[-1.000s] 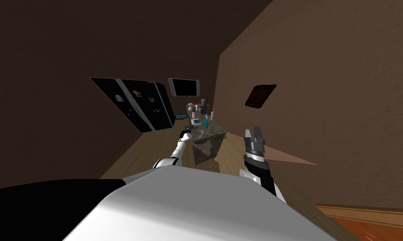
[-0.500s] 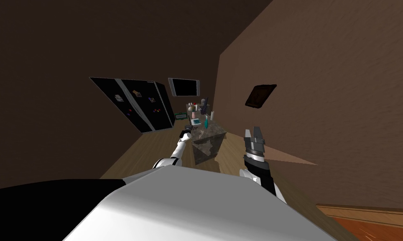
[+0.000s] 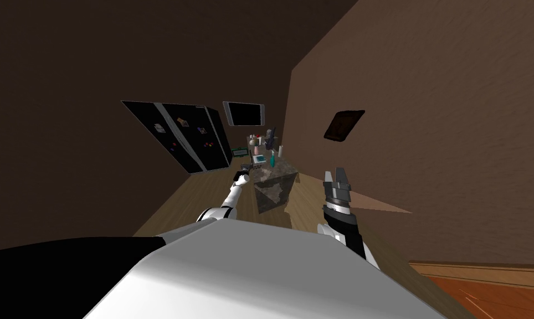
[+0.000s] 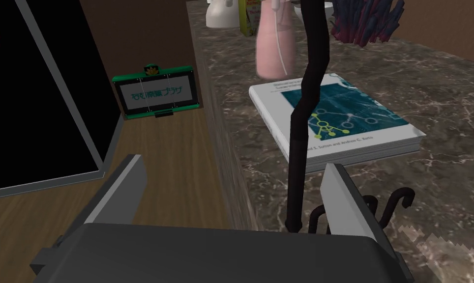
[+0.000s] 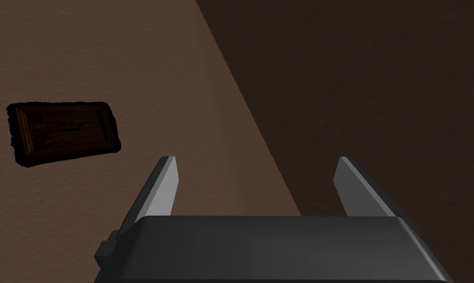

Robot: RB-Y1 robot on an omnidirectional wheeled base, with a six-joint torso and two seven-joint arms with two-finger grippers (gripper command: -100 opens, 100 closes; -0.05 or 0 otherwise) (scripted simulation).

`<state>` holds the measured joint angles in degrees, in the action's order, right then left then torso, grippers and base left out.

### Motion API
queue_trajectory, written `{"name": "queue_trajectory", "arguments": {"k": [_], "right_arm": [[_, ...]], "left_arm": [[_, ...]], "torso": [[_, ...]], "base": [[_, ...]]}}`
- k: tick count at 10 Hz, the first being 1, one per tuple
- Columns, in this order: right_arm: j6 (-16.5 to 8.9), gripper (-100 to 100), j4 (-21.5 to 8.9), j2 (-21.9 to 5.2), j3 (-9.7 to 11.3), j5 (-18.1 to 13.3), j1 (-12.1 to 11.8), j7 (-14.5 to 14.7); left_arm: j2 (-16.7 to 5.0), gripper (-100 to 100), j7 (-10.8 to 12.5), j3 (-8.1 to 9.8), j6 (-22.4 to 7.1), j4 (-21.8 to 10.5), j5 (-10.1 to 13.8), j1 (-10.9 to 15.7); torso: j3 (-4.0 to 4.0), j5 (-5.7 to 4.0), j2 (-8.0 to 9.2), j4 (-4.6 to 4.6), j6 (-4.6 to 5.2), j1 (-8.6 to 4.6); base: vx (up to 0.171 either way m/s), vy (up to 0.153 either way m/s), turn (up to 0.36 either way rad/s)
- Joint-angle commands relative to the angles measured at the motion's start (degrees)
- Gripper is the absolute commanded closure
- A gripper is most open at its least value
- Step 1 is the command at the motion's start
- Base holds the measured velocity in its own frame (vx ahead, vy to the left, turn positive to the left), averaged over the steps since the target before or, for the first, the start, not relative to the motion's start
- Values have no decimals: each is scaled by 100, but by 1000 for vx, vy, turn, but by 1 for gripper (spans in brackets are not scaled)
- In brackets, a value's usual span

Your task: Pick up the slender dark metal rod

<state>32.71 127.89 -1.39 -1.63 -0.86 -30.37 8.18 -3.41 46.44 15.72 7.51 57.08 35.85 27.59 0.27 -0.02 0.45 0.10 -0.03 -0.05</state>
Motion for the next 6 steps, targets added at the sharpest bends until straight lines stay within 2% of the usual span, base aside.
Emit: {"name": "queue_trajectory", "arguments": {"k": [1, 3, 5, 6], "right_arm": [[0, 0, 0, 0, 0, 0, 0, 0], [0, 0, 0, 0, 0, 0, 0, 0], [0, 0, 0, 0, 0, 0, 1, 0], [0, 0, 0, 0, 0, 0, 1, 0]], "left_arm": [[-212, -100, 48, -72, 50, -81, -45, -1], [-405, -100, 72, -85, 62, -155, -167, 39], [-483, -100, 115, -94, 94, -241, -326, 100], [-486, -100, 162, -99, 136, -296, -444, 149]], "torso": [[0, 0, 0, 0, 0, 0], [1, 3, 1, 0, 0, 13], [16, 3, 29, 5, 0, 12], [21, 4, 36, 8, 0, 16]], "base": [[-139, -11, 21], [-159, 3, 34], [-237, 3, 54], [-236, 72, 80]]}}
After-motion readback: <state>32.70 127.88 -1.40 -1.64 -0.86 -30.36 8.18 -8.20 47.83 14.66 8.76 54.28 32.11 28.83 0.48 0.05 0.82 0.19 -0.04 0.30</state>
